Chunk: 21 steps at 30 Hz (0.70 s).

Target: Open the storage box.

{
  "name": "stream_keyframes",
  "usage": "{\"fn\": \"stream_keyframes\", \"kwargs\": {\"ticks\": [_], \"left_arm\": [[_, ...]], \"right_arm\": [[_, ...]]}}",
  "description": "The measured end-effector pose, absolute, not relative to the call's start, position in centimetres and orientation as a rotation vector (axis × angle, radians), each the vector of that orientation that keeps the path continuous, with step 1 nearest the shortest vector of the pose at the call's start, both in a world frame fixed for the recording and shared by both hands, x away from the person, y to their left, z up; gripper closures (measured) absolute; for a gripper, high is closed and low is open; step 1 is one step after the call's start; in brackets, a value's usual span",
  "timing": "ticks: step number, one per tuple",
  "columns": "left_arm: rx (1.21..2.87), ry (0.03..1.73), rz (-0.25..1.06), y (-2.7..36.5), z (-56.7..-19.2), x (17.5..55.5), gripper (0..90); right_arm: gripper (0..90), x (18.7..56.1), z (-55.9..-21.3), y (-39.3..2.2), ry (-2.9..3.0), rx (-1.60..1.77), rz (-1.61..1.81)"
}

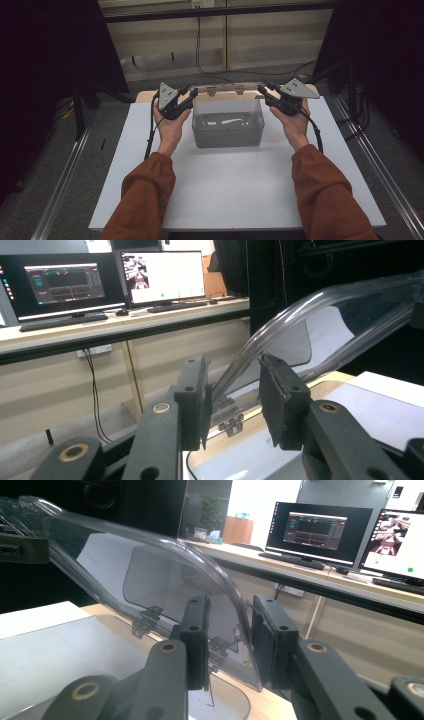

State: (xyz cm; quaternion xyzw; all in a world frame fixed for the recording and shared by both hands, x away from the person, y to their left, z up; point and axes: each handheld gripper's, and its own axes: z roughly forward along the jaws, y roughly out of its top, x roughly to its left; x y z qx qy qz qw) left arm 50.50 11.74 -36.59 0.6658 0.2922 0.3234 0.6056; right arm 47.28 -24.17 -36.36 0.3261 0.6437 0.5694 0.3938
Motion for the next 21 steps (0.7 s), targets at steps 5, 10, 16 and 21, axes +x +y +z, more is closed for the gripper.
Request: {"fn": "stream_keyframes", "kwargs": {"ticks": [5, 10, 16, 21], "left_arm": [[1.546, 0.685, 0.741, 11.9, -36.8, 51.0, 68.3], [1.553, 0.692, 0.739, 12.1, -36.5, 51.5, 71.1], [1.565, 0.688, 0.757, 11.8, -36.3, 51.9, 69.2], [1.578, 0.688, 0.779, 11.7, -36.3, 52.4, 65.6]], "right_arm": [[65.4, 47.9, -36.5, -24.2, 1.631, 0.841, 1.461], [66.7, 48.5, -36.4, -24.2, 1.637, 0.839, 1.456], [70.0, 48.9, -36.6, -24.3, 1.628, 0.847, 1.464], [72.2, 49.1, -36.7, -24.6, 1.608, 0.875, 1.493]]}}
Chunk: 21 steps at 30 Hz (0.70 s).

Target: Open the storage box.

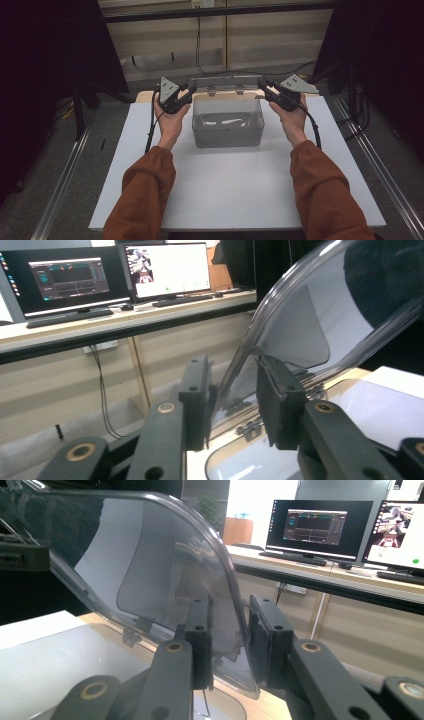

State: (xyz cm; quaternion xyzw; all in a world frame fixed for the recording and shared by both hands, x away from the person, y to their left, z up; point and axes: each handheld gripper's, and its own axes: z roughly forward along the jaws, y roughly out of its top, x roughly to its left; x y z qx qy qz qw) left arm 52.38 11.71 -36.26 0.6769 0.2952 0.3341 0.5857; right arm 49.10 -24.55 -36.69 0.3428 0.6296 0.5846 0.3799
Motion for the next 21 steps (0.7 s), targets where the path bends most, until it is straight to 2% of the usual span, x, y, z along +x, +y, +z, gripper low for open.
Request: {"fn": "stream_keyframes", "kwargs": {"ticks": [11, 21], "left_arm": [[1.590, 0.679, 0.806, 11.7, -36.0, 53.6, 64.4], [1.599, 0.669, 0.785, 11.4, -36.5, 54.4, 67.8]], "right_arm": [[73.2, 49.8, -36.2, -24.5, 1.607, 0.878, 1.499], [70.6, 50.3, -36.6, -24.5, 1.607, 0.884, 1.500]]}}
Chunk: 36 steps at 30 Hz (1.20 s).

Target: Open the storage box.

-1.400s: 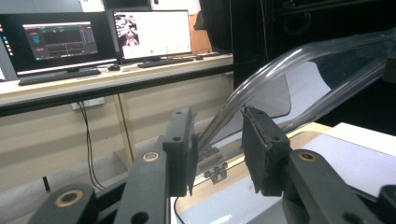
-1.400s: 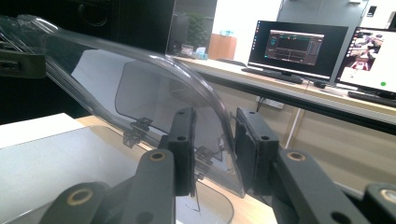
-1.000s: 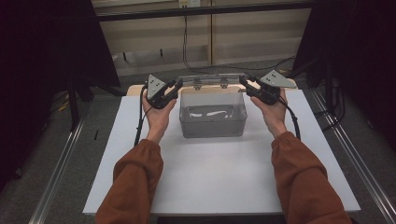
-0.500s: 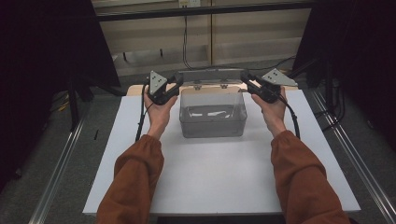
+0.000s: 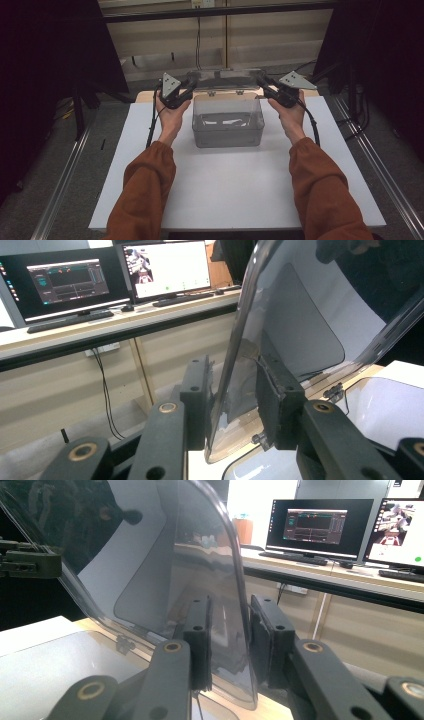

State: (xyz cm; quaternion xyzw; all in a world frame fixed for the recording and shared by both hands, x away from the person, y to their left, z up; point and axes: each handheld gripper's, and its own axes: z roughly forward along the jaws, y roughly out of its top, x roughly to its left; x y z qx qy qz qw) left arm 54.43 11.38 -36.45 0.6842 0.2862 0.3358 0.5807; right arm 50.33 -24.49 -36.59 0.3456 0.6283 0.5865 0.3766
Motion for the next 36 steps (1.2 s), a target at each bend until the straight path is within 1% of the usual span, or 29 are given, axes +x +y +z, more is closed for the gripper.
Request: {"fn": "stream_keyframes", "kwargs": {"ticks": [1, 4, 12, 17, 20, 28, 33, 36], "left_arm": [[1.594, 0.678, 0.765, 11.2, -36.5, 54.6, 67.7], [1.595, 0.681, 0.759, 11.1, -36.4, 54.5, 67.8], [1.599, 0.682, 0.756, 11.2, -36.5, 55.0, 70.0], [1.605, 0.682, 0.760, 11.3, -36.4, 55.2, 70.4], [1.609, 0.680, 0.763, 11.2, -36.4, 55.2, 70.8], [1.613, 0.689, 0.764, 11.2, -36.4, 55.6, 71.7], [1.614, 0.703, 0.752, 11.1, -36.8, 56.0, 71.9], [1.611, 0.708, 0.742, 11.2, -37.0, 56.2, 72.0]], "right_arm": [[70.1, 50.5, -36.7, -24.5, 1.608, 0.888, 1.495], [69.5, 50.9, -37.0, -24.6, 1.629, 0.887, 1.455], [70.4, 51.8, -37.7, -24.6, 1.642, 0.916, 1.456], [69.2, 52.4, -38.2, -24.6, 1.664, 0.939, 1.426], [69.9, 52.9, -39.0, -24.3, 1.670, 0.956, 1.428], [71.8, 53.5, -39.6, -24.6, 1.658, 0.986, 1.425], [71.3, 53.8, -39.8, -24.4, 1.684, 0.990, 1.403], [69.3, 54.1, -39.7, -24.0, 1.679, 0.988, 1.413]]}}
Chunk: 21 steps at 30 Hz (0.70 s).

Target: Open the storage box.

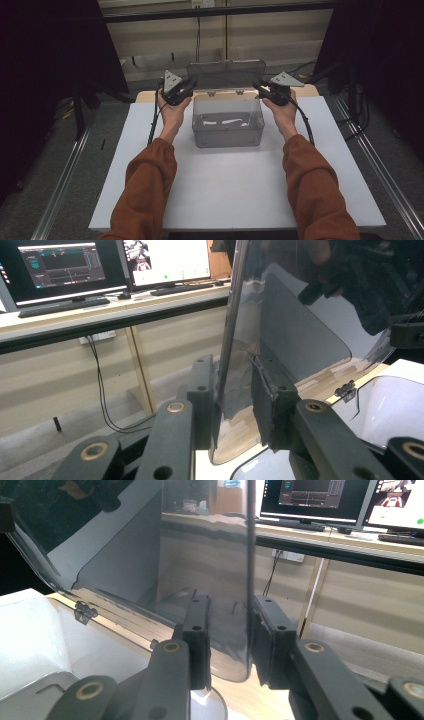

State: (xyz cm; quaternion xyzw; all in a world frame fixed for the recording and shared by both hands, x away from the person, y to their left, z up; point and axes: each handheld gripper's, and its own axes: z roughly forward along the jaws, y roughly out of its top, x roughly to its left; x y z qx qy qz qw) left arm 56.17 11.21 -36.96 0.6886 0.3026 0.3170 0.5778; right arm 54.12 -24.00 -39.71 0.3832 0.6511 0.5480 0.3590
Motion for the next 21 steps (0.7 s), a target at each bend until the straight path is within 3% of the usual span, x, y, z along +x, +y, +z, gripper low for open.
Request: {"fn": "stream_keyframes", "kwargs": {"ticks": [10, 15, 21], "left_arm": [[1.621, 0.715, 0.732, 11.3, -37.3, 56.6, 73.8], [1.625, 0.732, 0.720, 11.2, -37.8, 57.0, 65.6], [1.649, 0.740, 0.686, 11.3, -38.6, 57.6, 65.1]], "right_arm": [[69.7, 54.5, -39.9, -24.0, 1.678, 1.014, 1.414], [71.7, 54.7, -39.9, -24.1, 1.676, 1.013, 1.420], [72.2, 54.8, -39.9, -24.2, 1.681, 1.009, 1.429]]}}
